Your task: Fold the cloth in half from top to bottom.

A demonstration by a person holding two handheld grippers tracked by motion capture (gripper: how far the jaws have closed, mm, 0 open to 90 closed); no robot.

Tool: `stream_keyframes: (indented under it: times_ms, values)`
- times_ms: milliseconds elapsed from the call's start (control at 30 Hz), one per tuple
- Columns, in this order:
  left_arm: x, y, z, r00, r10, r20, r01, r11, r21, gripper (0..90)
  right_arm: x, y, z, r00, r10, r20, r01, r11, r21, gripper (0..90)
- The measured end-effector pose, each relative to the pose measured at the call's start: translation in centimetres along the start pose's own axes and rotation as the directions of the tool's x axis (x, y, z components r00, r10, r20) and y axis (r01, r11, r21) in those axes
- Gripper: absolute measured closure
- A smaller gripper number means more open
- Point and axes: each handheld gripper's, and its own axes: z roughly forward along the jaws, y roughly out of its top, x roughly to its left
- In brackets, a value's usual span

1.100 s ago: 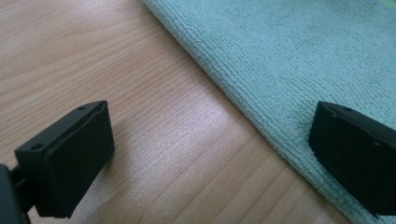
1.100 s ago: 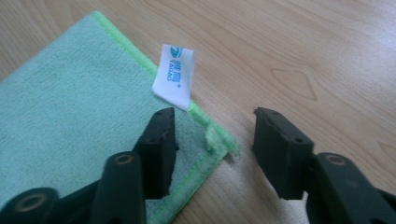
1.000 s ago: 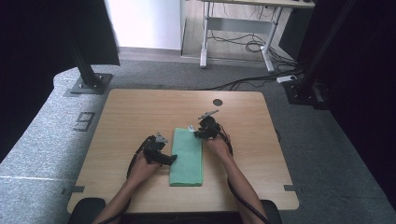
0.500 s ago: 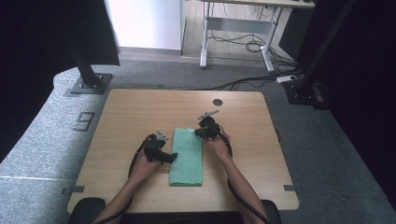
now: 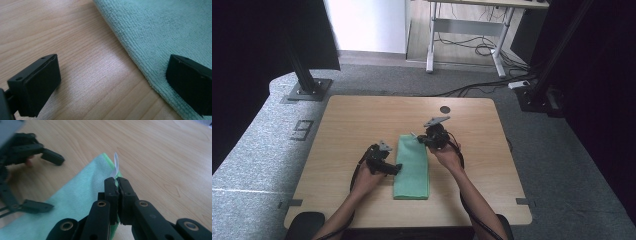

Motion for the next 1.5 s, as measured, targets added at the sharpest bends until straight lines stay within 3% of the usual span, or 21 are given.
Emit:
stream_keyframes:
  times_ms: [367, 600, 800, 1133, 1500]
  values:
    - [0.0, 0.0, 0.0, 1.0, -0.001, -0.003, 0.001, 1.0, -0.001, 0.0, 2.7, 0.0, -3.7, 0.997, -0.066, -0.041, 0.063, 0.996, -0.07, 86.3]
    - [0.0, 0.0, 0.0, 1.0, -0.001, -0.004, 0.001, 1.0, -0.001, 0.0, 4.5, -1.3, -5.8, 0.9936, -0.099, -0.054, 0.094, 0.992, -0.083, 86.3]
    - [0.0, 0.0, 0.0, 1.0, 0.001, -0.003, -0.001, 1.0, 0.0, 0.0, 5.3, -3.2, -6.6, 0.9929, -0.094, -0.073, 0.089, 0.993, -0.079, 86.4]
    - [0.0, 0.0, 0.0, 1.0, 0.0, -0.003, 0.0, 1.0, -0.001, 0.0, 7.0, -7.2, -6.6, 0.9908, -0.059, -0.122, 0.053, 0.997, -0.055, 86.3]
    - [0.0, -0.1, -0.1, 0.9996, 0.021, 0.019, -0.021, 0.9998, -0.001, 0.0, 8.2, -10.4, -4.8, 0.9893, -0.03, -0.143, 0.035, 0.999, 0.032, 86.0]
